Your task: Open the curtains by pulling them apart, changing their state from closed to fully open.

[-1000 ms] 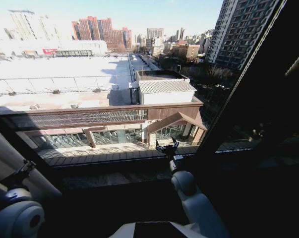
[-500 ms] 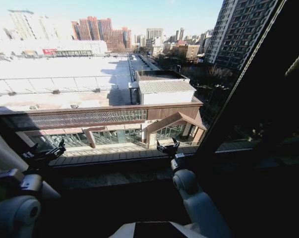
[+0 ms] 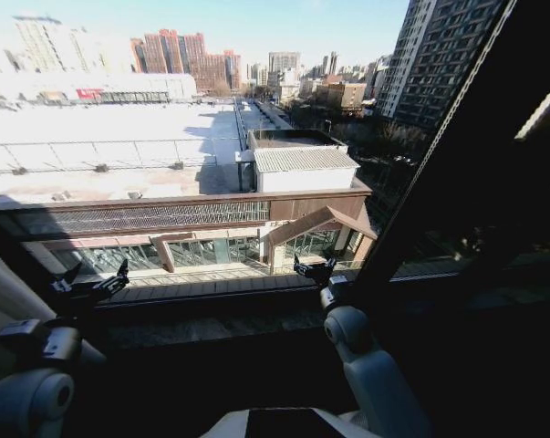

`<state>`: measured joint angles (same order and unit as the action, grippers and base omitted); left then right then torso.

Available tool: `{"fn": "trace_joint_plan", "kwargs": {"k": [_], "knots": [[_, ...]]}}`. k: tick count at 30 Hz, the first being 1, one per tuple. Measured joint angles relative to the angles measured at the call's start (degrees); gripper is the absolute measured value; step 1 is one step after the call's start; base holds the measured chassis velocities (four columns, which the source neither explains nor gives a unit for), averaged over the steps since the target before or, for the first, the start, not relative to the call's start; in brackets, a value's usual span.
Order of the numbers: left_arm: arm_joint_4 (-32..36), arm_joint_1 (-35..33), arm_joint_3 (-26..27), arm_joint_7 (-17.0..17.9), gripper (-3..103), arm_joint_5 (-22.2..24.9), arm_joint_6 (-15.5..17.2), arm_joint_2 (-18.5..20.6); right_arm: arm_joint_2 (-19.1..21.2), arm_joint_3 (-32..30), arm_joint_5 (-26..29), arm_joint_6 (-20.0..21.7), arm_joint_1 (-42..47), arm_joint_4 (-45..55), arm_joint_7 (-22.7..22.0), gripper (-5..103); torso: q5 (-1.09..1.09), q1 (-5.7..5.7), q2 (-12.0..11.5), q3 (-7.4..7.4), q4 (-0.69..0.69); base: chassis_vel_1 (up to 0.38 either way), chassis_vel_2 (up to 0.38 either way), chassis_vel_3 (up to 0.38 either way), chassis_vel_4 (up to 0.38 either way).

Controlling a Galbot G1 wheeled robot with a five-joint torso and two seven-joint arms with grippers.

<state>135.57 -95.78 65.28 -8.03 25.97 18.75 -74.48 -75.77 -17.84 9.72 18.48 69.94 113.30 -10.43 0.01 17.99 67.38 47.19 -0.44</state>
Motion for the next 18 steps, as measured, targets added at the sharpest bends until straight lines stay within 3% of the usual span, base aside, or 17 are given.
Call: {"fn": "trace_joint_plan", "kwargs": {"k": [4,8,18], "knots": [[-0.74,-0.22,0.28,-2.90,100,-0.38,-1.41,-0.11,-0.07,-0.47,-0.13,0.00,-0.02,0.33,-0.07,100,0.00,0.00,0.00,0.00,0.00,-0.261,-0.233,0.253,0.270],[-0.29,-0.34,0.17,-3.16,100,-0.38,-1.02,-0.53,0.31,-0.80,-0.19,0.00,0.22,0.76,-0.09,100,0.02,-0.01,0.00,0.00,-0.01,-0.300,-0.295,0.279,0.296],[1.28,0.32,-0.64,0.65,100,-0.04,1.57,-0.70,0.74,-0.70,-0.26,0.05,1.36,1.95,-0.08,100,0.01,0.00,0.00,0.00,0.00,-0.337,-0.330,0.334,0.340]]}}
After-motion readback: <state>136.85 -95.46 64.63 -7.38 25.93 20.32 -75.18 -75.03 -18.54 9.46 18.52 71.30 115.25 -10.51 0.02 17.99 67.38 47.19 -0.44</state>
